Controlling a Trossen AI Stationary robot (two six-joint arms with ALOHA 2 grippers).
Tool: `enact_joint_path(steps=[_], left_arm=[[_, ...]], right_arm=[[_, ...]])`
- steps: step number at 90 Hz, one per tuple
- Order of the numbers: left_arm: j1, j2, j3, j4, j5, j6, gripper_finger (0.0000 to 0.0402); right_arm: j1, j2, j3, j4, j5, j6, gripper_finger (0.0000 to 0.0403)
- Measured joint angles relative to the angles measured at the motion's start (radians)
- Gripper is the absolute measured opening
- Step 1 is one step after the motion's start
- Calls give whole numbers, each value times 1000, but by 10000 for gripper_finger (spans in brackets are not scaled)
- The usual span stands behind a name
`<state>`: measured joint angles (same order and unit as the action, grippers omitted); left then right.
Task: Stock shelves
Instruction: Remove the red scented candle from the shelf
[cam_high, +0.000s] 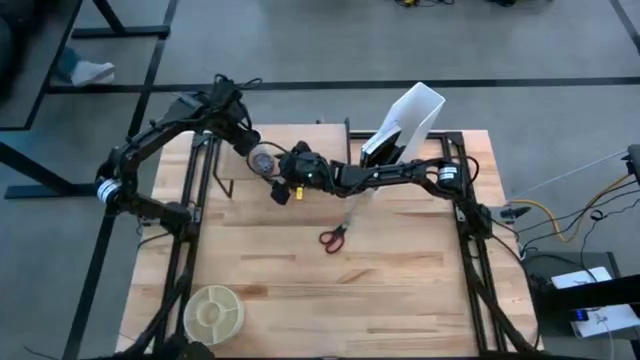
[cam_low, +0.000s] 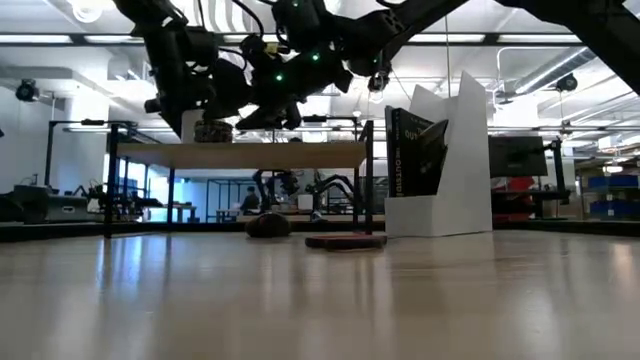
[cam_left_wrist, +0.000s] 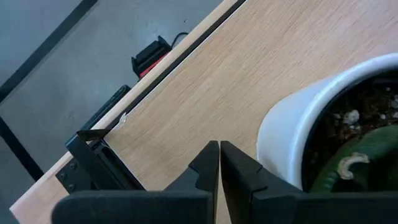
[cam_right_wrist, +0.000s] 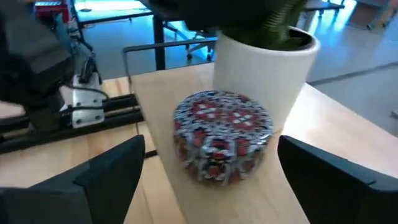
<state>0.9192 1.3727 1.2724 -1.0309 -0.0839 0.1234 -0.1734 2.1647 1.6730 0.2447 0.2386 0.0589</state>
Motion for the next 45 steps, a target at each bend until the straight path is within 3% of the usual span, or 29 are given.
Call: enact_joint_path(steps=[25, 45], left_arm=[[0, 0, 0, 0, 0, 0, 0], [0, 0, 0, 1, -1, 0, 0]], right_arm=[[-6, 0, 4, 1, -4, 5, 353], [-15, 0, 4, 33, 5, 23, 396]])
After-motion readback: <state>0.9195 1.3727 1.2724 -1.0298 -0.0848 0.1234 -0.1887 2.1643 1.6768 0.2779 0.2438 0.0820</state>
